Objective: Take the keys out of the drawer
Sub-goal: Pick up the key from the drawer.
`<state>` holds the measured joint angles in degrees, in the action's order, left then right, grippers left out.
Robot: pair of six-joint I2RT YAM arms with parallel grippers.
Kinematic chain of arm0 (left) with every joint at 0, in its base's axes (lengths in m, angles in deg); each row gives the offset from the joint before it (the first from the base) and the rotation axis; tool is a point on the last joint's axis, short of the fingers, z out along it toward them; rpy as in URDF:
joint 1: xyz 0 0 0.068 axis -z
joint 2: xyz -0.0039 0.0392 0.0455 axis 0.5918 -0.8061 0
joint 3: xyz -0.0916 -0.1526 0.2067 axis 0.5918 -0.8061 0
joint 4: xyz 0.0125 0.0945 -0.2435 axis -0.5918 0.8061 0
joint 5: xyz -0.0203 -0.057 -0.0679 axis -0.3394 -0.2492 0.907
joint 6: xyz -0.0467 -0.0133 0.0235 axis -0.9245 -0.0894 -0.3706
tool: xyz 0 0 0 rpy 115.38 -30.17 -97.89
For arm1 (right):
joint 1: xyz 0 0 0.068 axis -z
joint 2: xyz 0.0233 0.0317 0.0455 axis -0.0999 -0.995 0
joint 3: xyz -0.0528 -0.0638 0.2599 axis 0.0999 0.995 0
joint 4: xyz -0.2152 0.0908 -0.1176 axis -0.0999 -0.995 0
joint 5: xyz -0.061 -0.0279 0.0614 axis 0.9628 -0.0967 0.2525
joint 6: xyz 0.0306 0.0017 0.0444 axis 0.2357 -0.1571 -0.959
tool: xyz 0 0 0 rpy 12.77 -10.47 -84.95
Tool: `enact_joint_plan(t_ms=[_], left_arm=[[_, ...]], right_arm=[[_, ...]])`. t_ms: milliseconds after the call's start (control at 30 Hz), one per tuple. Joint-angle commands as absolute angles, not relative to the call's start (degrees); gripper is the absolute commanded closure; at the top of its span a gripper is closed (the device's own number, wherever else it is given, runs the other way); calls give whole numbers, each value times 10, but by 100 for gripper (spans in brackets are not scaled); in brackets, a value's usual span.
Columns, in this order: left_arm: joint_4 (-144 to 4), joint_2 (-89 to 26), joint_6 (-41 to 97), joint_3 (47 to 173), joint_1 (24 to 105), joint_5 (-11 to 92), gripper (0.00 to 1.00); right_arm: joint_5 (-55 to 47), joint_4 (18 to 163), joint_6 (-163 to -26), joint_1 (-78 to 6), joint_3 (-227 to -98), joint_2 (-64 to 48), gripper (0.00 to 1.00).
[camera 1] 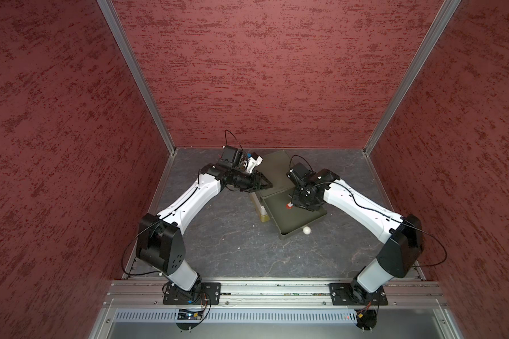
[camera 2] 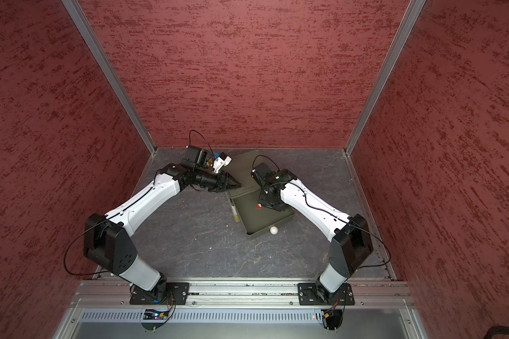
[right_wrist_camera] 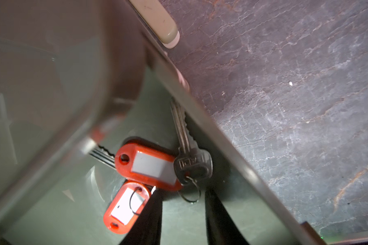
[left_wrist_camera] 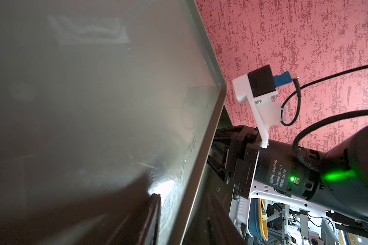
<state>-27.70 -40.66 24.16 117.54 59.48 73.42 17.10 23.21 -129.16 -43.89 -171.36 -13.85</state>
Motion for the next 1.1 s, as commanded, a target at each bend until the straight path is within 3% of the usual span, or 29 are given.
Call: enact_joint_plan(t_ms=[0, 400, 767, 900, 1067], left_arm=[[-199, -439, 258, 1154, 586, 686, 62], [-201, -438, 259, 1150, 583, 692, 62], [-207, -439, 257, 1143, 577, 701, 62], [-209, -439, 255, 1142, 577, 703, 63], [-212, -438, 254, 1141, 576, 703, 63]], right_arm=[[193, 248, -1294, -437, -1708, -144, 65], [202, 257, -1287, -435, -1707, -150, 72], [207, 252, -1287, -435, -1707, -144, 87], [208, 248, -1288, -435, -1704, -133, 97], [203, 248, -1287, -437, -1700, -113, 100]])
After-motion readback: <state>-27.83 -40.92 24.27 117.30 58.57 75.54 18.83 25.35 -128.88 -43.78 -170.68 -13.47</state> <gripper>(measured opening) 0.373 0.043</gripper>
